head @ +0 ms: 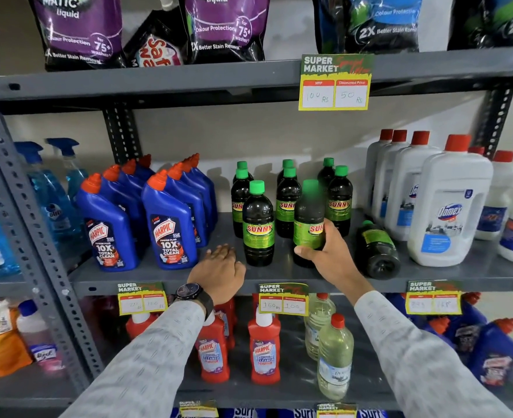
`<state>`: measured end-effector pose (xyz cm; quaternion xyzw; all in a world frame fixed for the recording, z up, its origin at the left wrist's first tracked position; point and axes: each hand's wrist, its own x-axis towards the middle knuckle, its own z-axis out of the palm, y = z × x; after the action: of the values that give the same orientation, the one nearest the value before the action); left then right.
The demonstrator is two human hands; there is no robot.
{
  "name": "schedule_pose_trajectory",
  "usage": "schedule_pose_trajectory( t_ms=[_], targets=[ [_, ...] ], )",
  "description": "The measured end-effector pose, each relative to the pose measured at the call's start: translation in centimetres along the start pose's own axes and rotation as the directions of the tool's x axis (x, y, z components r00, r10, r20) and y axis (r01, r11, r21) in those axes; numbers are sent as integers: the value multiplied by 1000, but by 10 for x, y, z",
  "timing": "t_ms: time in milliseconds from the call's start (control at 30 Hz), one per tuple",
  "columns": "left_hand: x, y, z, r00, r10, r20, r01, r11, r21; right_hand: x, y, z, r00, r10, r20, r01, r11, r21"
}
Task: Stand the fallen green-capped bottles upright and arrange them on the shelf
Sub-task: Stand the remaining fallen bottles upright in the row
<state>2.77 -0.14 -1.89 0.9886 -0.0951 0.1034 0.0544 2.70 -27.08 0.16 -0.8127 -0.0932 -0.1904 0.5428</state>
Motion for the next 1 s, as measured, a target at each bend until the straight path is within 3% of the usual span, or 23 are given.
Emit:
schedule_pose_trajectory(
  t_ms=[100, 300, 1000],
  targets=[
    [0, 0, 0, 1000, 0, -2, 0, 1000, 5, 1, 1, 1, 999, -44, -11, 44, 999, -24],
    [-1, 2, -1, 1000, 2, -2, -2, 1000, 14, -1, 3, -1, 1000, 6, 30, -6, 1000, 5],
    [-2, 2, -2, 1000, 2, -2, -2, 1000, 19, -16, -14, 7, 990, 29, -140, -47, 990, -132]
  ],
)
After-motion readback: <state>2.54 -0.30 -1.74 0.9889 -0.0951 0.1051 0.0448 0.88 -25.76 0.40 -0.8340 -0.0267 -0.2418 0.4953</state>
